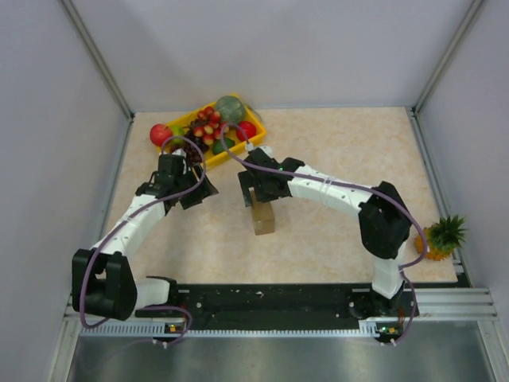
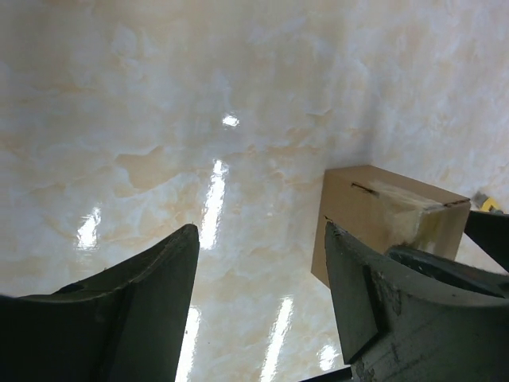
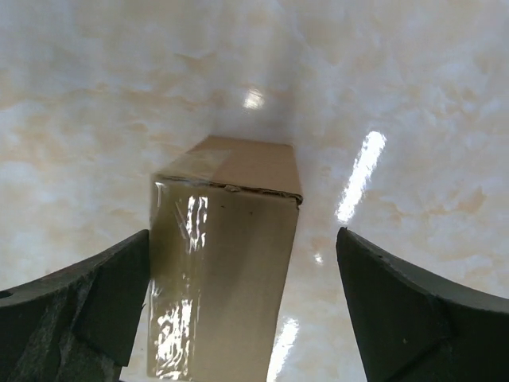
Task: Unpack the express box
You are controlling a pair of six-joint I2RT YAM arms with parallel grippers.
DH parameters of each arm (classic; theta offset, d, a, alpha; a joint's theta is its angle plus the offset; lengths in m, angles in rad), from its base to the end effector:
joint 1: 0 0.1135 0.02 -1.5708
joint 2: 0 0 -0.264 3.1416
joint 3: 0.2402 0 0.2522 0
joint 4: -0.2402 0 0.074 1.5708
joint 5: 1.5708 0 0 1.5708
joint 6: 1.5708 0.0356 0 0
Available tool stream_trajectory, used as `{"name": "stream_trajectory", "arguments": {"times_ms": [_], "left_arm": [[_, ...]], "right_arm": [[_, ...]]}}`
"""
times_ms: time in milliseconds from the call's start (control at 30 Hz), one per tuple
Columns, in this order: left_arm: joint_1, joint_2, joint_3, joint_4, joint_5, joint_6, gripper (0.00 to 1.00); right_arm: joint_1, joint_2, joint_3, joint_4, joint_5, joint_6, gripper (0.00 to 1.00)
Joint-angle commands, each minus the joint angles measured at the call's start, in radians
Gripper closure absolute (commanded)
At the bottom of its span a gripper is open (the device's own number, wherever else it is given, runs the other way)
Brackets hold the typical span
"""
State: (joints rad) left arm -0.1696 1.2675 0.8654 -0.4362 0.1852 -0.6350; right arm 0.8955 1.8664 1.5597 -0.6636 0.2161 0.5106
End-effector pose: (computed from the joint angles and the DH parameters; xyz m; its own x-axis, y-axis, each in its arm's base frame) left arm 0.2581 -0.0508 0.2438 -0.7604 -0.4613 -0.4572 -0.2034 0.8377 -0.5069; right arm 0.2623 0.3153 0.2595 -0.7855 -0.2172 -0.5794 -0.3470 0.9299 0.1218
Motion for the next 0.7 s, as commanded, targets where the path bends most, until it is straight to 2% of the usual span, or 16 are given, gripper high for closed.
{"name": "stream_trajectory", "arguments": {"times_ms": [0,200,267,333,367,500,567,667], "left_arm": [[0.019,-0.025,-0.02,-0.015,-0.027,0.023,0.31],[0.051,-0.014,-0.042,-0.012,0.02,0.037,0.32],[0.061,-0.016,-0.046,-0.012,0.026,0.038,0.32],[0.062,-0.017,-0.051,-0.01,0.037,0.041,0.32],[0.064,-0.02,-0.052,-0.01,0.042,0.043,0.32],[0.068,-0.023,-0.063,-0.004,0.062,0.049,0.32],[0.068,-0.028,-0.066,-0.003,0.088,0.06,0.32],[0.068,-0.042,-0.071,-0.004,0.082,0.061,0.32]], "right_arm": [[0.014,0.039,0.066,-0.117,0.124,0.032,0.07],[0.011,0.076,0.066,-0.125,0.057,0.043,0.1],[0.007,0.071,0.063,-0.126,0.02,0.046,0.15],[-0.013,0.06,0.053,-0.111,-0.026,0.043,0.24],[-0.021,0.053,0.045,-0.099,-0.085,0.04,0.31],[-0.072,0.007,-0.05,0.017,-0.298,0.032,0.46],[-0.099,-0.025,-0.108,0.123,-0.437,0.042,0.5],[-0.122,-0.062,-0.182,0.29,-0.605,0.095,0.5]]}}
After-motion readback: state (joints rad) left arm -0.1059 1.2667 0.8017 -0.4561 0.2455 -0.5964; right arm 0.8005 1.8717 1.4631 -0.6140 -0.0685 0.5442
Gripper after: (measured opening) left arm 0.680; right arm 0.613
